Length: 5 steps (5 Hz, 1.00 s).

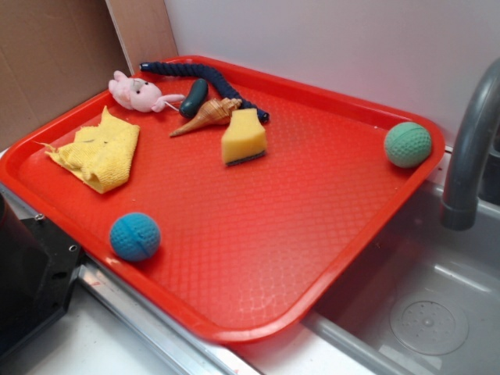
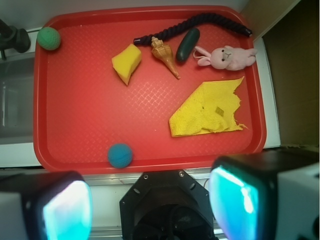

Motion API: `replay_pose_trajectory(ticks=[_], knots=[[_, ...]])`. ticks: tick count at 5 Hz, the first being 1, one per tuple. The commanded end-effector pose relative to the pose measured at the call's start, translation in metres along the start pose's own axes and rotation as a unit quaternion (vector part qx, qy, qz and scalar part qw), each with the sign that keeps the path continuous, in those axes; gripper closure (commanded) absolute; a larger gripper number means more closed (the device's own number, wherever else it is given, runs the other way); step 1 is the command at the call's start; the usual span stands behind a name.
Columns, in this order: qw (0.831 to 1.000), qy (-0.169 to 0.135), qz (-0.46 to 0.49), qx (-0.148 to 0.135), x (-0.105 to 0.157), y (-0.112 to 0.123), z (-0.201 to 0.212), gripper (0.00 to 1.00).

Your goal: Grab the blue ball.

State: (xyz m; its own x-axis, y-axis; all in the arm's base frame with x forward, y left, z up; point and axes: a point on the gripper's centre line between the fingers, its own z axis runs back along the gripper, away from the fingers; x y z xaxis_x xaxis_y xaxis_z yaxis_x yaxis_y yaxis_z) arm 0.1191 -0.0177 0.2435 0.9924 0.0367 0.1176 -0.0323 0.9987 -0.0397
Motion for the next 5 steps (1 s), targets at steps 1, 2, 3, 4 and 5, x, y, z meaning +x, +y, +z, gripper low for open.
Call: replay_pose_trajectory(ticks=[1,2,3,4,5], knots=[[1.0,0.0,0.0,0.0,0.0,0.0,0.0,0.0],[0.999,0.025,-0.012,-0.027,-0.008,-0.014,-0.05,0.0],[0.999,0.01,-0.005,-0.046,-0.025,-0.02,-0.087,0.0],[0.998,0.018,-0.013,-0.05,-0.03,-0.021,-0.121,0.0],[0.997,0.023,-0.024,-0.065,-0.031,-0.018,-0.145,0.0]])
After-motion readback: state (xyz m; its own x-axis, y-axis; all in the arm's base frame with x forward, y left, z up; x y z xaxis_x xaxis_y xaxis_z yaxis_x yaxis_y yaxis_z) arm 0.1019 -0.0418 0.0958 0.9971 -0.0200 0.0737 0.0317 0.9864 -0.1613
